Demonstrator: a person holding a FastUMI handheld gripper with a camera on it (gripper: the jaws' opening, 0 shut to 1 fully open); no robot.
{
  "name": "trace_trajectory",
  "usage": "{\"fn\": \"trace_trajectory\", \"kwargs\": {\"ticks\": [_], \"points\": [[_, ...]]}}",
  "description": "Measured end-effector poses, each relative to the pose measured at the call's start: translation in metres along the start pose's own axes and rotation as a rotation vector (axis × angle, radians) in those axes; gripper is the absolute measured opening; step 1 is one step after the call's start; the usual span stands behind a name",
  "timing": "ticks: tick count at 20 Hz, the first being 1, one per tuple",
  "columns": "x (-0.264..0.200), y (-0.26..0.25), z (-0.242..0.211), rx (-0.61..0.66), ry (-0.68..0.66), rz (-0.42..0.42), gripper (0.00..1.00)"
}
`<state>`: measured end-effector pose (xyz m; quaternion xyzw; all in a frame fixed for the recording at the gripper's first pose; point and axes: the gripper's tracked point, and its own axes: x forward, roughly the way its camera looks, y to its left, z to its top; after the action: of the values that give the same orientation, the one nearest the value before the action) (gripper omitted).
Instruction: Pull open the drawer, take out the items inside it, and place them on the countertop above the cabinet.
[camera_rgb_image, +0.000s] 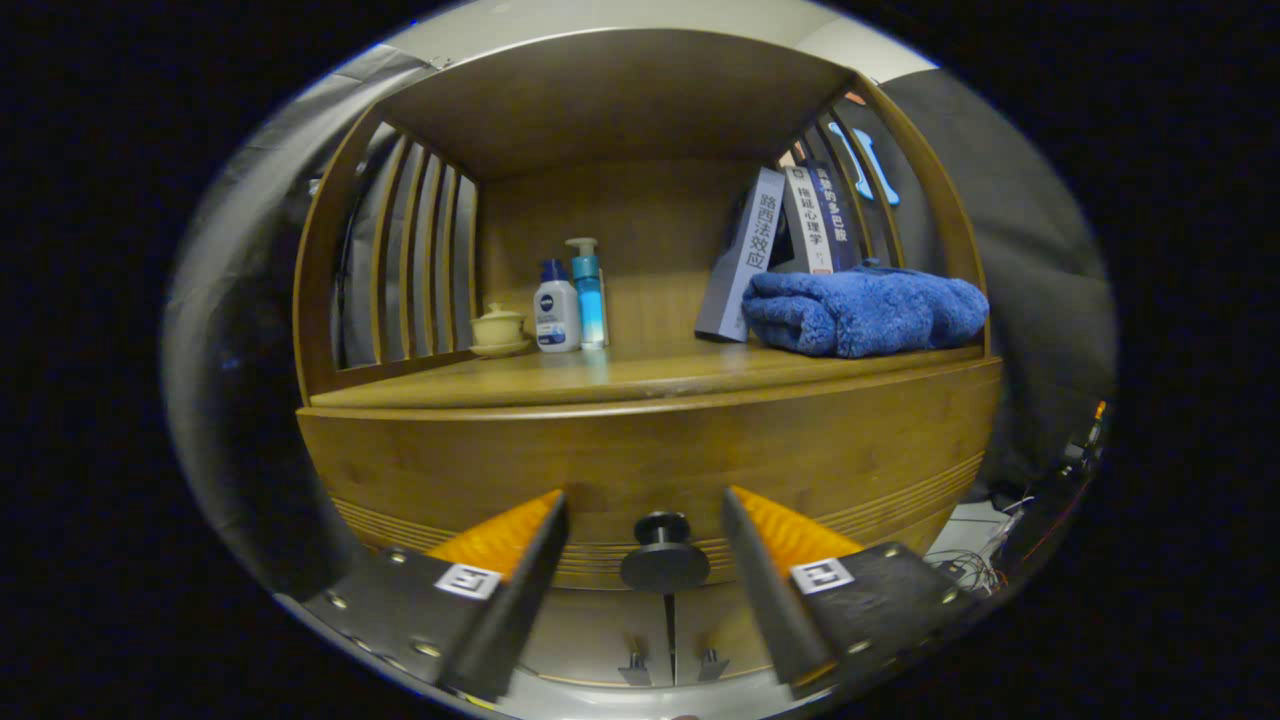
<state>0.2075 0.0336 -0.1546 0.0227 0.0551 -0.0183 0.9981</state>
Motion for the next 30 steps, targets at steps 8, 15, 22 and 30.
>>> {"fn": "trace_trajectory", "kwargs": {"ticks": [8,15,22,30], "points": [[-0.015,0.002,0.002,-0.045,-0.017,0.013,0.32],[-0.014,0.002,-0.012,-0.088,0.037,0.012,0.32],[-0.007,0.000,-0.044,-0.002,0.118,0.033,0.38],[-0.006,0.004,-0.020,-0.065,0.042,0.024,0.47]]}}
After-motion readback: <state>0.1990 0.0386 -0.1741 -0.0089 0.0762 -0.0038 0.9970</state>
